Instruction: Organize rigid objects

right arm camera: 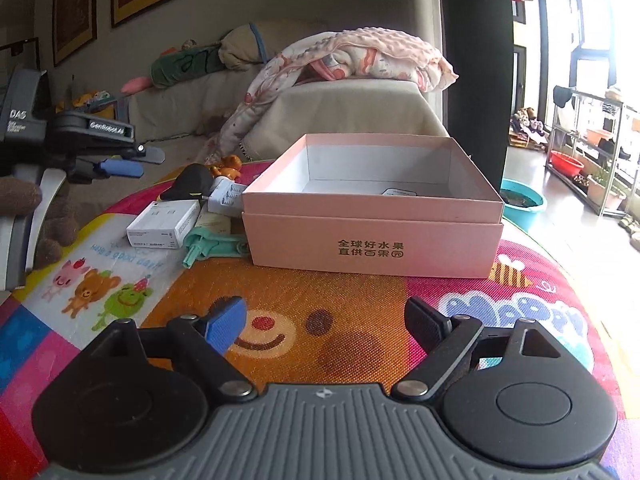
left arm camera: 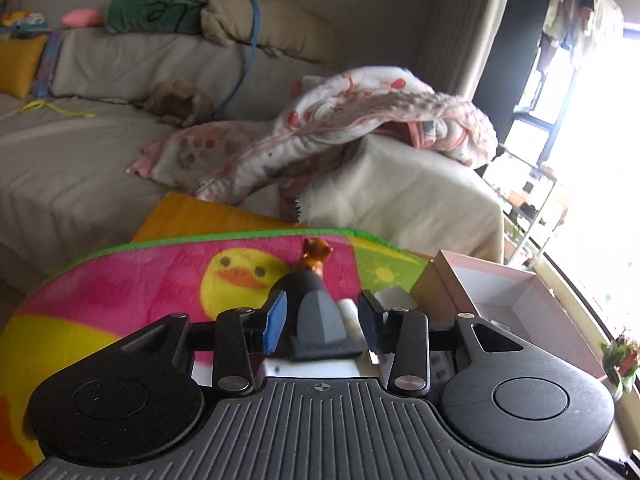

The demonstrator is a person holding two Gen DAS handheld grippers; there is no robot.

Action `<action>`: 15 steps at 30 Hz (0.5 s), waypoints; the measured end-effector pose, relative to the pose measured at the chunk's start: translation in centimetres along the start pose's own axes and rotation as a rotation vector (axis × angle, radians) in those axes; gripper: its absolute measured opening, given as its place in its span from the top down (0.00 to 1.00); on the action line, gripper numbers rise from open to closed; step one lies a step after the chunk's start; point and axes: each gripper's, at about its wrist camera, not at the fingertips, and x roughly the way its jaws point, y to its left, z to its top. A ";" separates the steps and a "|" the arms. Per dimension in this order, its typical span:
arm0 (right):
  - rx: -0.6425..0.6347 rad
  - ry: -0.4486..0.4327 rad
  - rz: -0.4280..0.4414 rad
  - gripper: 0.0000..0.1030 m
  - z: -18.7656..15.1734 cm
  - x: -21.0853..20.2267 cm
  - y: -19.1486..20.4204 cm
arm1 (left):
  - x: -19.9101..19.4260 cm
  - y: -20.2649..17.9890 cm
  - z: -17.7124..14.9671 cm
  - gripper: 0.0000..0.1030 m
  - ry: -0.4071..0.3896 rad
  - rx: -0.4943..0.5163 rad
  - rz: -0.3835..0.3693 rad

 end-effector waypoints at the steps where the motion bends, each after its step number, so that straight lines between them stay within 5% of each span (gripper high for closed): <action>1: 0.001 0.003 -0.003 0.16 0.0 0.0 0.0 | 1.2 -0.3 0.7 0.58 0.014 0.009 0.001; 4: 0.009 0.010 -0.008 0.16 0.0 0.1 -0.1 | 5.2 -1.1 3.1 0.58 0.068 0.070 0.001; 9: 0.035 0.056 0.008 0.16 0.0 0.9 -0.5 | 12.2 -1.8 4.9 0.58 0.166 0.125 0.109; 15: 0.096 0.084 0.019 0.16 0.0 1.5 -1.5 | 15.0 -0.7 4.1 0.68 0.254 0.105 0.108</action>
